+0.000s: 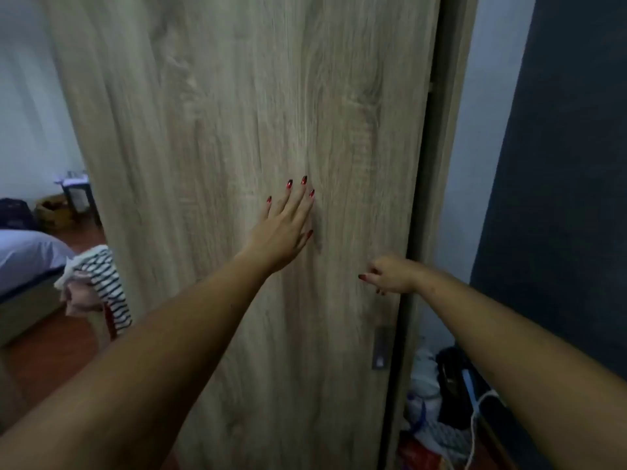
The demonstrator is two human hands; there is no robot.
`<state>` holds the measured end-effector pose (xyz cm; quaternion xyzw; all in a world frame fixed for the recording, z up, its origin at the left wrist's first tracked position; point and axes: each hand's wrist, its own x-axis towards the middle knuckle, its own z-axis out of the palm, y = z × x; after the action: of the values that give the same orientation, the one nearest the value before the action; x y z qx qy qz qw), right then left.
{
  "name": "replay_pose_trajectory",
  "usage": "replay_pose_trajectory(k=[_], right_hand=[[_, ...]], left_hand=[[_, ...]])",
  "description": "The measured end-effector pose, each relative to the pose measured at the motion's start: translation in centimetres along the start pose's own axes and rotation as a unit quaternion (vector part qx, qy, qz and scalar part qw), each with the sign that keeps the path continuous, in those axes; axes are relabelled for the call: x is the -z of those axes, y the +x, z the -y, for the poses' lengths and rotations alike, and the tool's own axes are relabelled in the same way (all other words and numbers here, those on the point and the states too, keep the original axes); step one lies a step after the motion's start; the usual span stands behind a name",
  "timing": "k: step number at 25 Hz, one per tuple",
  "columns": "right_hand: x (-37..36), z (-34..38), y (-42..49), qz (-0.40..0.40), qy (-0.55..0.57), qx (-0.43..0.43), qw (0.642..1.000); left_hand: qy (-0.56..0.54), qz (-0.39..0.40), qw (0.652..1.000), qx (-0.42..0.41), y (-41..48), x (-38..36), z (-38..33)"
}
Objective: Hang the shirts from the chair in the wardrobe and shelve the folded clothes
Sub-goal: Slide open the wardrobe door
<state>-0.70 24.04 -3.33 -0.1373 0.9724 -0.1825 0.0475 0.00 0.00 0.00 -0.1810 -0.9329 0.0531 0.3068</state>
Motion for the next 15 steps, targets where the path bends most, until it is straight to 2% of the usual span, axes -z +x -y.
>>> replay_pose_trajectory(k=[4,10,15], right_hand=[[-6.8,-4.4,0.5,0.064,0.006,-0.065,0.996],[-13.4,-8.6,2.6,0.090,0.044,-0.120,0.988],[-15.9,-9.7,4.2,0.057,0.091,-0.141,0.984]], left_hand=[[0.010,0.005,1.000,-0.006,-1.3,-4.8,-1.1],[0.023,0.018,1.000,0.001,-3.5,-10.8,-1.0],[0.044,0.009,0.999,-0.005,-4.1,-12.0,-0.7]])
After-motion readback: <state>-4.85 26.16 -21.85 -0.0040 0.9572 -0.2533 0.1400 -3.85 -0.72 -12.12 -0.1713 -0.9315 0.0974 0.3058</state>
